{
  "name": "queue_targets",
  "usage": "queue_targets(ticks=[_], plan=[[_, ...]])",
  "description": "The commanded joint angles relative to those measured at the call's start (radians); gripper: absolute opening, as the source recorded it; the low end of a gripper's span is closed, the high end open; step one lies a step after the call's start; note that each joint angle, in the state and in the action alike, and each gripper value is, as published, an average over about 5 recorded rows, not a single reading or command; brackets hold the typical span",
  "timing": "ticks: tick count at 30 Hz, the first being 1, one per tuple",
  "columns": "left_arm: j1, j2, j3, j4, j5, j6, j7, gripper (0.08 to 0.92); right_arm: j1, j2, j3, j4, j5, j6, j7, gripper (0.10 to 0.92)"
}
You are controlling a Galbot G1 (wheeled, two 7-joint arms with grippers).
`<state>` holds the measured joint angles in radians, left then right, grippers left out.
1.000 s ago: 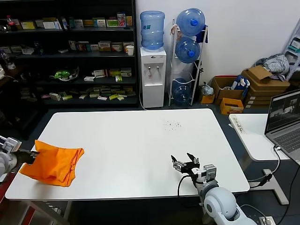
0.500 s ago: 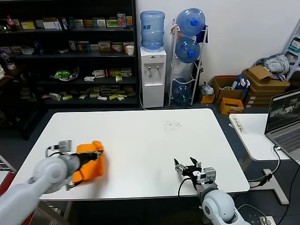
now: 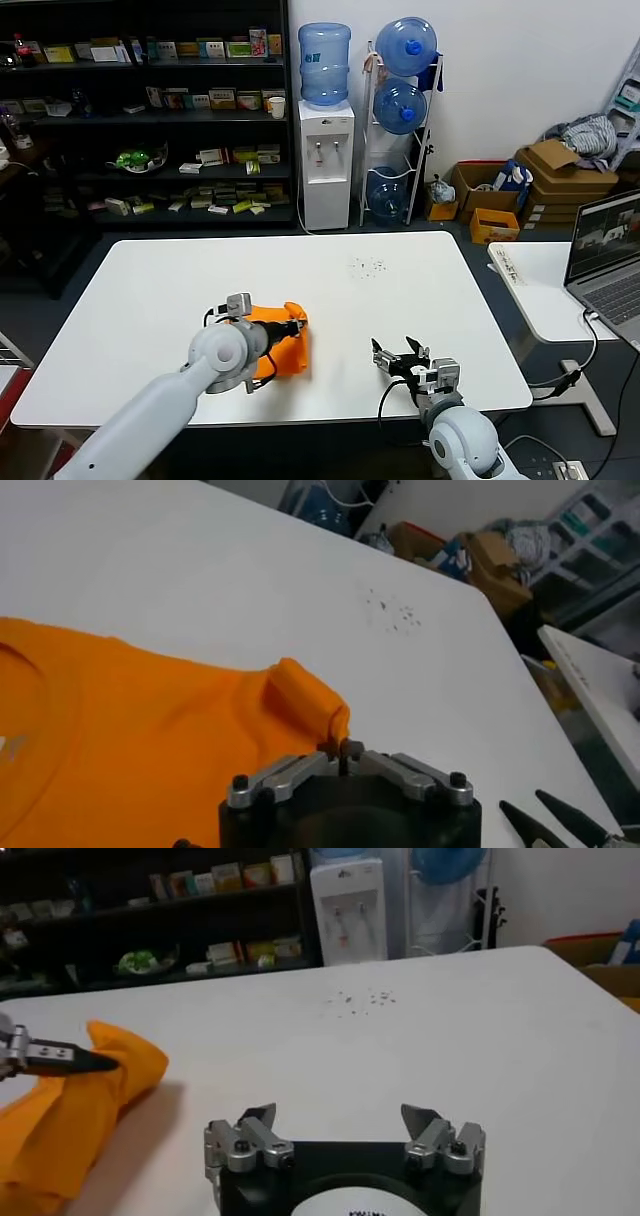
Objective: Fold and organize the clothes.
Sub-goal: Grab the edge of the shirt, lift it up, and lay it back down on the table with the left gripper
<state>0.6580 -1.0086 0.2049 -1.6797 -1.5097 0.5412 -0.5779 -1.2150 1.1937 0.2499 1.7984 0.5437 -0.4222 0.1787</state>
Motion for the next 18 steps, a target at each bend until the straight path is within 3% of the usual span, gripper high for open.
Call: queue_targets(ticks=[1, 13, 18], plan=[[-0.059, -0.136, 0.077, 0.070, 0.041, -0.008, -0.047, 0.104, -0.002, 0.012, -0.002, -0.001, -0.006, 0.000, 0.003, 0.823], [-0.058, -0.148, 0.070, 0.072, 0.057, 0.001, -0.026, 0.105, -0.009, -0.002, 0.018, 0.018, -0.015, 0.051, -0.037, 0.823], [0.018, -0.116, 0.001, -0.039, 0.121, 0.000, 0.021, 0.204, -0.021, -0.019, 0.063, 0.025, -0.038, 0.168, -0.134, 0.823]])
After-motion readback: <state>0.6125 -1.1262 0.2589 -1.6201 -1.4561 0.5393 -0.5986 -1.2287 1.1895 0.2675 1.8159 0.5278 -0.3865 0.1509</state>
